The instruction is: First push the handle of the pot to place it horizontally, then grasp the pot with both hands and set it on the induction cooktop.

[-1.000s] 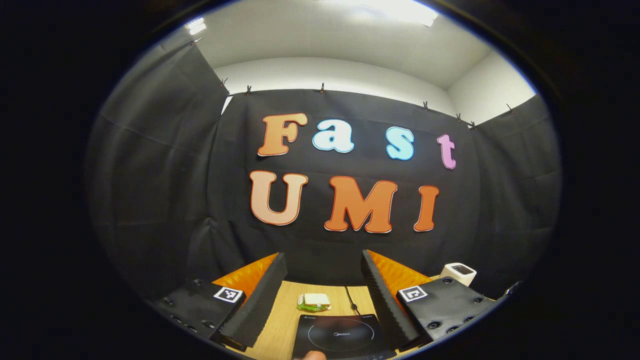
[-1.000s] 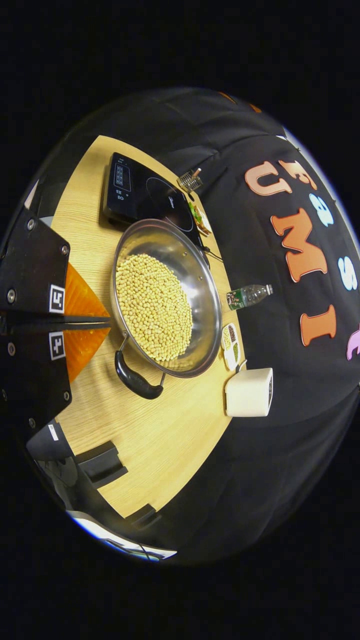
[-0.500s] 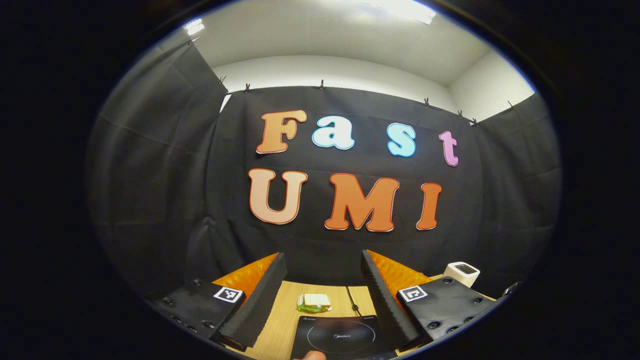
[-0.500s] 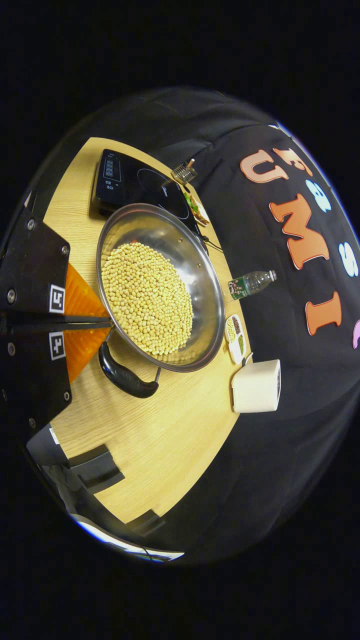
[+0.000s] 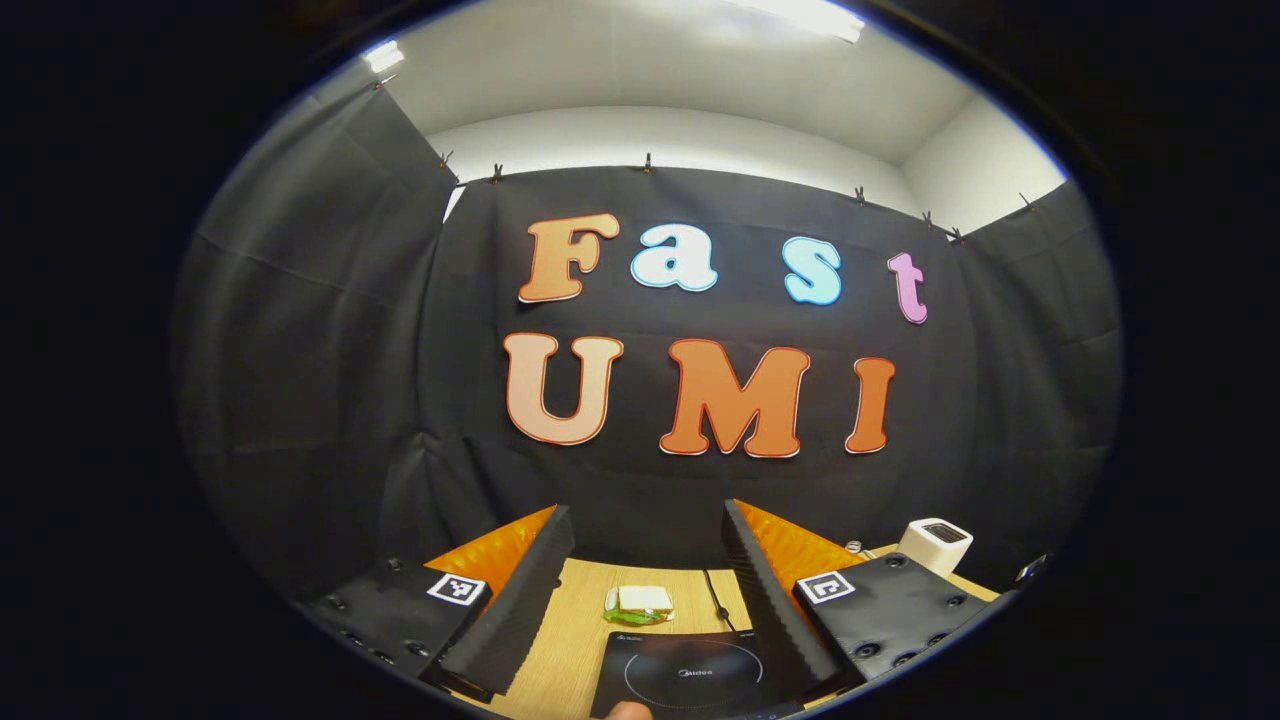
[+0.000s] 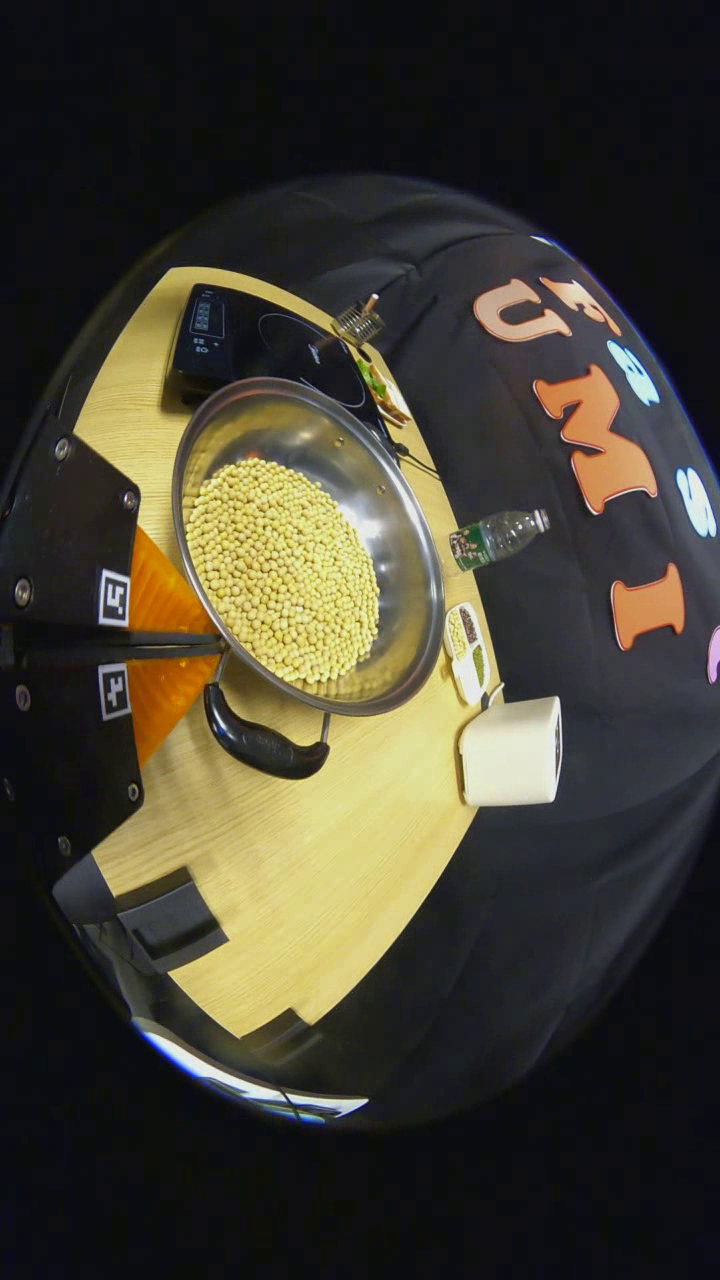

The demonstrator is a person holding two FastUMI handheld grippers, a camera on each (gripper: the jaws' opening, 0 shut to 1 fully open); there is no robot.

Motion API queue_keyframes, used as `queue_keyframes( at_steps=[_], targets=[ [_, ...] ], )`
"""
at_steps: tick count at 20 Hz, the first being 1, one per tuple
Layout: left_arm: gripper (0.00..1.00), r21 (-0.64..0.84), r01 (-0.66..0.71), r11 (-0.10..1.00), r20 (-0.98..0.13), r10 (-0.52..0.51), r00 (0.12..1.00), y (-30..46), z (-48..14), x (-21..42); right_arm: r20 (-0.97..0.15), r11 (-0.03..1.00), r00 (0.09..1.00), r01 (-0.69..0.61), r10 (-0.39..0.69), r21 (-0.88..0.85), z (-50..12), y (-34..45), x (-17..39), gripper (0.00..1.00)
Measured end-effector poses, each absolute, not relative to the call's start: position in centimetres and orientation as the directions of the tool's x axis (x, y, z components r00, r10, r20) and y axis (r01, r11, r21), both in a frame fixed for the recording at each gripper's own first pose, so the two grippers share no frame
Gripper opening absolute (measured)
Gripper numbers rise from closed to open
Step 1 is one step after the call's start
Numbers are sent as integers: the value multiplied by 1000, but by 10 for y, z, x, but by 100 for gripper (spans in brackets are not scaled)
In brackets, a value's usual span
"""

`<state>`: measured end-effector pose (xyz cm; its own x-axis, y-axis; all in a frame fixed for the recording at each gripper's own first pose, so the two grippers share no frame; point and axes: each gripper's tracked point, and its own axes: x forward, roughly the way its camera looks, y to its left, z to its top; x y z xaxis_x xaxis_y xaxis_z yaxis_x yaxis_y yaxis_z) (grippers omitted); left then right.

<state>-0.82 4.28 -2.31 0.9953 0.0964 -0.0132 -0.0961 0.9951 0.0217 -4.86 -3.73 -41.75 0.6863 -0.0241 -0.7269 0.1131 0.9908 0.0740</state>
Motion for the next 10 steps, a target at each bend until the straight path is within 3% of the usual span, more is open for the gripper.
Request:
queue_keyframes(
  at_steps=[10],
  targets=[
    [99,26,-87,996,-47,88,995,33,-35,8,-739,977,672,188,-55,99,-420,-51,-36,0]
  ],
)
